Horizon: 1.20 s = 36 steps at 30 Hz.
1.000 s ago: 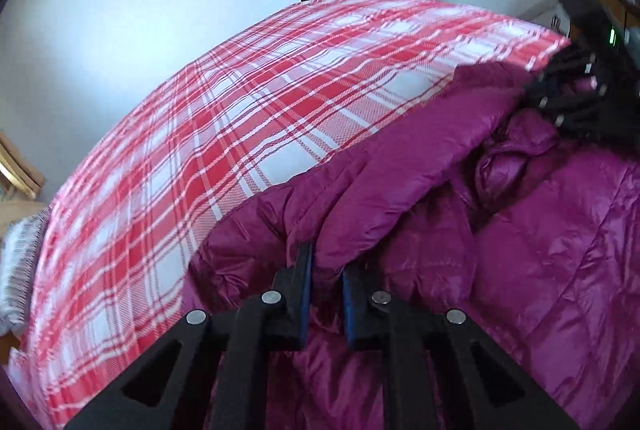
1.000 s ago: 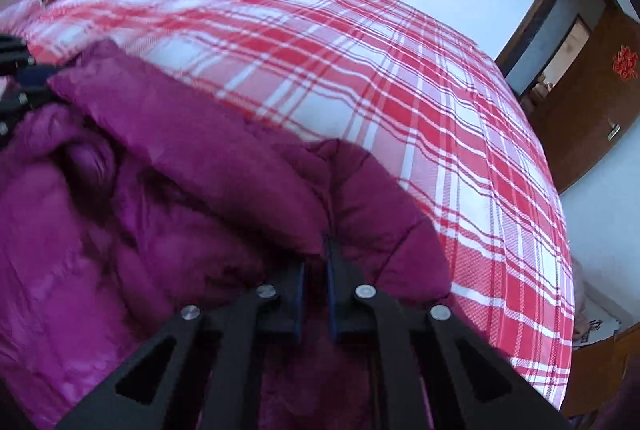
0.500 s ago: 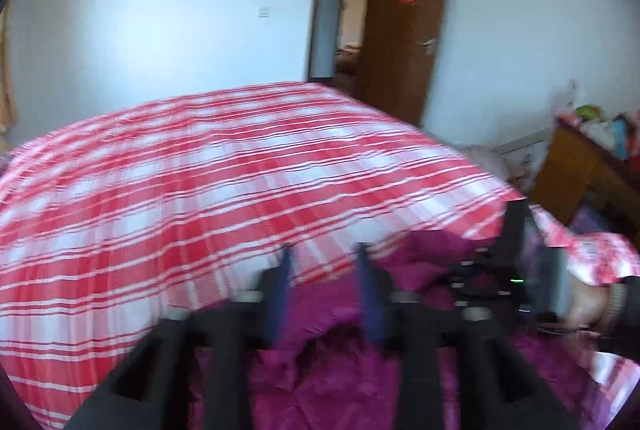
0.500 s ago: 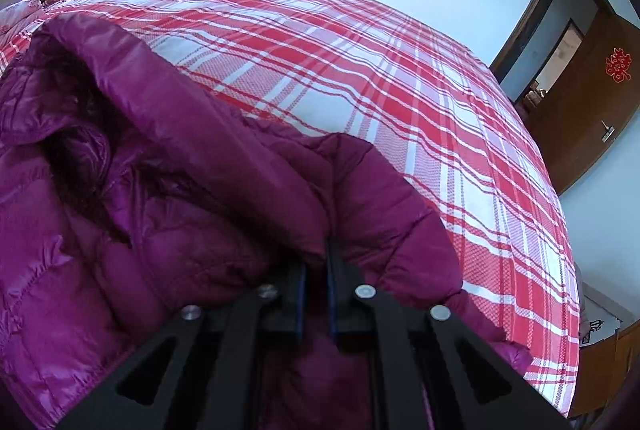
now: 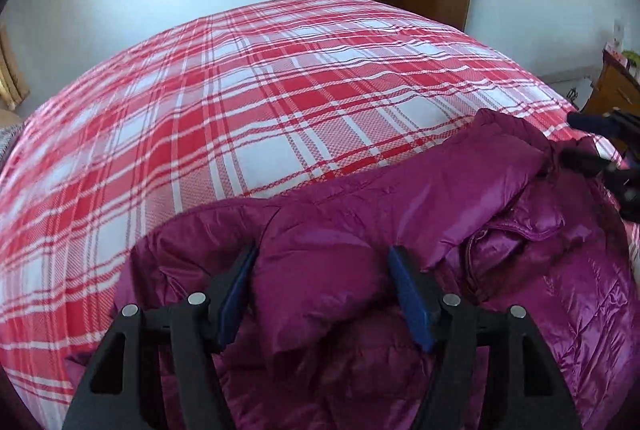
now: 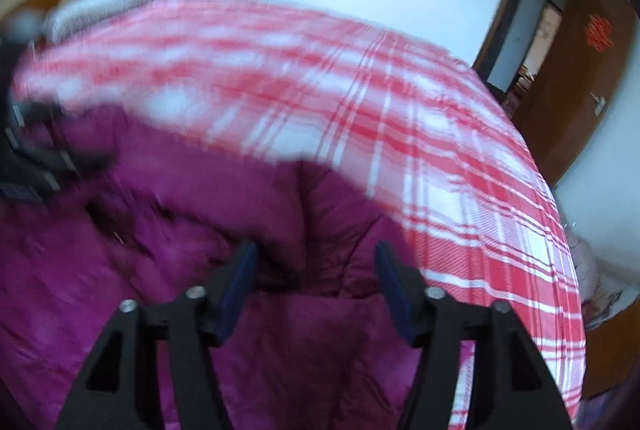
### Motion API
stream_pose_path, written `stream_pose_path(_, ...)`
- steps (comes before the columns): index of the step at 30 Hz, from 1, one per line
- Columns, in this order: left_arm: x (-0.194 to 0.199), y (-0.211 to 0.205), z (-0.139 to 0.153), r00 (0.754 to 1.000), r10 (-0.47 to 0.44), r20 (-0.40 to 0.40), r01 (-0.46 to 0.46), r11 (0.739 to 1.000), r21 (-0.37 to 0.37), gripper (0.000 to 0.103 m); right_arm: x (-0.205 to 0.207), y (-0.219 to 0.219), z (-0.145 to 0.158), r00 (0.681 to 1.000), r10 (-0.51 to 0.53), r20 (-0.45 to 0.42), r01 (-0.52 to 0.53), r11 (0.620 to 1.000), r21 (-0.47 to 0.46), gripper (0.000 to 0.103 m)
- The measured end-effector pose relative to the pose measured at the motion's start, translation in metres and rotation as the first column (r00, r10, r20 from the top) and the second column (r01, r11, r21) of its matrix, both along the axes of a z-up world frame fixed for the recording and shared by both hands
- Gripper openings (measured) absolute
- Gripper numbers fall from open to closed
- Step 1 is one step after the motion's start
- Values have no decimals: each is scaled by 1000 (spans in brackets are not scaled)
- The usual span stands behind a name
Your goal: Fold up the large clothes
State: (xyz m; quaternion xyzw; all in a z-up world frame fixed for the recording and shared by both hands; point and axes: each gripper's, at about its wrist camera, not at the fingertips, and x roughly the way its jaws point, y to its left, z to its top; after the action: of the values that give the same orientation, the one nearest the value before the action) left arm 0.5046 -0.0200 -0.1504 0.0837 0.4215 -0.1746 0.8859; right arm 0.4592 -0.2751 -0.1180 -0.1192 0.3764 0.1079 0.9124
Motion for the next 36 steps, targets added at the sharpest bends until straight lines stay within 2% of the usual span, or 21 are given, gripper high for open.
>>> stream_pose_path(2, 2, -3, -4, 1000, 7, -3, -7, 1000, 8, 67, 2, 3, 19, 999, -38, 16, 37, 996, 76, 65)
stream_pose_path(5, -1, -6, -2, 1000, 12, 15, -12, 1000, 23, 67, 16, 27, 30, 1000, -11, -19, 14, 984, 178, 61)
stream_pose_path(8, -11, -2, 19, 996, 32, 85, -31, 999, -19, 67, 41, 53, 7, 993, -7, -122, 30, 982, 188, 47)
stream_pose_path(11, -21, -1, 45, 985, 37, 166, -25, 997, -70, 67, 58, 62, -27, 978, -66, -197, 97, 984, 151, 47)
stream_pose_path(13, -19, -3, 55, 979, 43, 200, -29, 997, -75, 69, 57, 64, -43, 971, -89, -222, 119, 985, 123, 47)
stream_pose_path(15, -8, -5, 50, 983, 69, 171, -61, 997, -55, 69, 52, 63, -52, 973, -86, -216, 110, 989, 98, 47)
stream_pose_path(18, 13, -1, 13, 992, 120, 41, -122, 992, 43, 69, 45, 58, -51, 978, -74, -195, 93, 992, 89, 45)
stream_pose_path(20, 16, 5, -10, 993, 115, -7, -115, 993, 35, 71, 47, 55, -53, 978, -70, -197, 93, 990, 108, 46)
stream_pose_path(23, 16, 8, -15, 992, 124, -10, -124, 992, 2, 74, 46, 56, -58, 981, -68, -184, 89, 991, 104, 47)
stream_pose_path(29, 17, 4, -22, 991, 131, -6, -131, 991, 6, 82, 46, 58, -60, 983, -77, -166, 95, 990, 100, 47)
stream_pose_path(36, 19, 2, -25, 991, 136, -3, -136, 991, 18, 85, 47, 62, -62, 984, -78, -159, 92, 992, 81, 48)
